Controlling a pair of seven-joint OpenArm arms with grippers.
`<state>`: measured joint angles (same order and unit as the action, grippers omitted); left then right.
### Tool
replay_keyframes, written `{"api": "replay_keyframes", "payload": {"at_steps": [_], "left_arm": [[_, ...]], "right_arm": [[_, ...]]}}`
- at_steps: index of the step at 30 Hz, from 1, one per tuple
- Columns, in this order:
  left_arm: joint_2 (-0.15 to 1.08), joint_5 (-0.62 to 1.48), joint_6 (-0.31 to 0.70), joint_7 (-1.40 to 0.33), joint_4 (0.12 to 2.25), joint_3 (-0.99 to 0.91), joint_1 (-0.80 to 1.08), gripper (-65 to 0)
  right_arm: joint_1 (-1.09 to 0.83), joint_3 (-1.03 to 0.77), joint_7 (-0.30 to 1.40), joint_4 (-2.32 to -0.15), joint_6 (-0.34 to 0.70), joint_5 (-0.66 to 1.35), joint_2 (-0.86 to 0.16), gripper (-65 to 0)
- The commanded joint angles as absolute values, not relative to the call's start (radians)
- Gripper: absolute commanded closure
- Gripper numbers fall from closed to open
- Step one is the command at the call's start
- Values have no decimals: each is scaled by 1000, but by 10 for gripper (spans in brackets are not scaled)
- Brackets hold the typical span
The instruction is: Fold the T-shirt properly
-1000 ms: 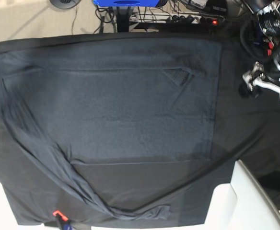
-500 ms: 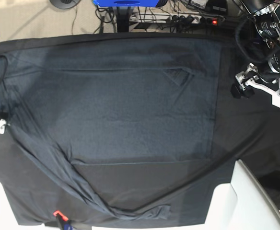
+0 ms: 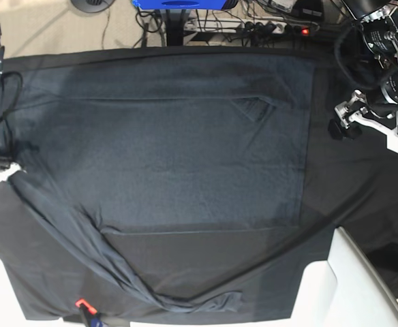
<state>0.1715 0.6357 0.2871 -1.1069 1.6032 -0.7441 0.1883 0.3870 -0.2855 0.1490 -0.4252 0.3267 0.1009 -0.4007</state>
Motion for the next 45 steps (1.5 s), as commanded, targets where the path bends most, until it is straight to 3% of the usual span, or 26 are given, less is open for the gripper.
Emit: {"api": "replay_keyframes", "payload": {"at_steps": [1, 10, 18, 22, 28, 31, 34, 37, 41, 45], "left_arm": [[185, 653, 288, -1090, 1616, -746, 183, -594], [183, 653, 288, -1092, 1549, -745, 173, -594], [180, 654, 288, -1089, 1535, -742, 174, -594], [180, 657, 288, -1089, 1541, -740, 174, -594], [180, 657, 288, -1089, 1541, -740, 174, -594], [180, 656, 288, -1089, 1541, -745, 174, -594], [182, 654, 288, -1089, 1541, -745, 174, -594], [183, 654, 288, -1089, 1540, -745, 174, -594], [183, 654, 288, -1087, 1535, -745, 174, -594], [183, 659, 288, -1087, 1535, -745, 174, -594]], "right_arm": [[406, -291, 147, -437, 317, 93, -424, -6], [306, -294, 162, -644, 312, 93, -424, -2], [182, -407, 361, -937, 317, 93, -386, -2], [143, -415, 527, -1052, 317, 94, -361, -2], [53, -415, 631, -1190, 317, 94, -295, -5], [38, -418, 697, -1236, 312, 93, -266, -96], [38, -479, 756, -1293, 312, 88, -236, -260], [35, -481, 774, -1382, 315, 88, -228, -369], [67, -387, 771, -1395, 315, 87, -242, -377], [163, -240, 768, -1248, 311, 82, -254, -377]]}}
